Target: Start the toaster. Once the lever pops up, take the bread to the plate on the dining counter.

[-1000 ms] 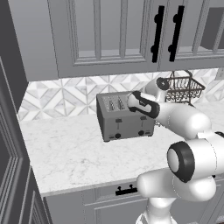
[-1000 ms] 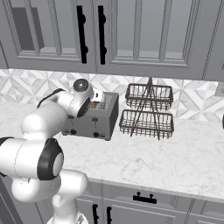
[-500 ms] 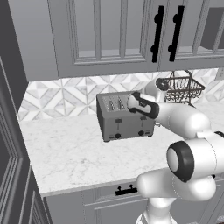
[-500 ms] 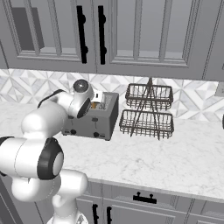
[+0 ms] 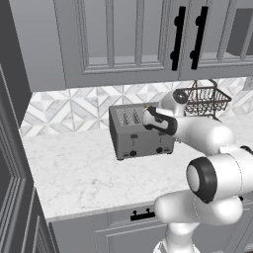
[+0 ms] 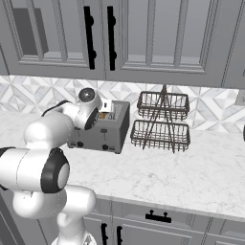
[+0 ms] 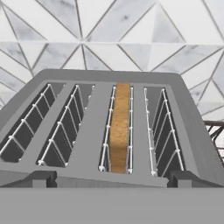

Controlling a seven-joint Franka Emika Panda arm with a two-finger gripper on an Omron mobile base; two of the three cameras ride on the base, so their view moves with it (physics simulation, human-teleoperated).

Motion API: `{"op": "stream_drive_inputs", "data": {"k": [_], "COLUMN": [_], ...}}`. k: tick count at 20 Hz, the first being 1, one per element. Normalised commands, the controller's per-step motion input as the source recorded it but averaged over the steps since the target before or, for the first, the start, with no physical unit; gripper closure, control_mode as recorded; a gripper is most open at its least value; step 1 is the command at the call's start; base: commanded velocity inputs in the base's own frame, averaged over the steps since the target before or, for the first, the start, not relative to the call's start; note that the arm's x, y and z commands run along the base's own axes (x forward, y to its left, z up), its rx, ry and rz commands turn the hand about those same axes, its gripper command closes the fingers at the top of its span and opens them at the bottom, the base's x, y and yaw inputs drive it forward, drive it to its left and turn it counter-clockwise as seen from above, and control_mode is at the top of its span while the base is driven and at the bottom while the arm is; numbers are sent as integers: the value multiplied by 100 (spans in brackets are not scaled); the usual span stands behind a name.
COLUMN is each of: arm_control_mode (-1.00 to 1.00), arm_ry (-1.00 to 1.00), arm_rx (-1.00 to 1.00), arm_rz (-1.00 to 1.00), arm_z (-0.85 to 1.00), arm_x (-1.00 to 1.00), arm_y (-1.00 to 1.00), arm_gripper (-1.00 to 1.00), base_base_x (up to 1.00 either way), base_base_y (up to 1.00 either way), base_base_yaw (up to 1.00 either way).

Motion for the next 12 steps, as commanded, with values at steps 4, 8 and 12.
{"op": "stream_drive_inputs", "data": {"k": [4,8,12], "arm_control_mode": [-100,-100,-100], "arm_ry": [0,0,0], "arm_rx": [0,0,0], "arm_rz": [0,0,0], "arm_z": [-8,-10,-16], "arm_x": [11,12,11], "arm_y": [0,0,0], "arm_gripper": [-100,-100,-100], "base_base_x": [0,0,0], "base_base_y": [0,0,0], "base_base_yaw": [0,0,0]}}
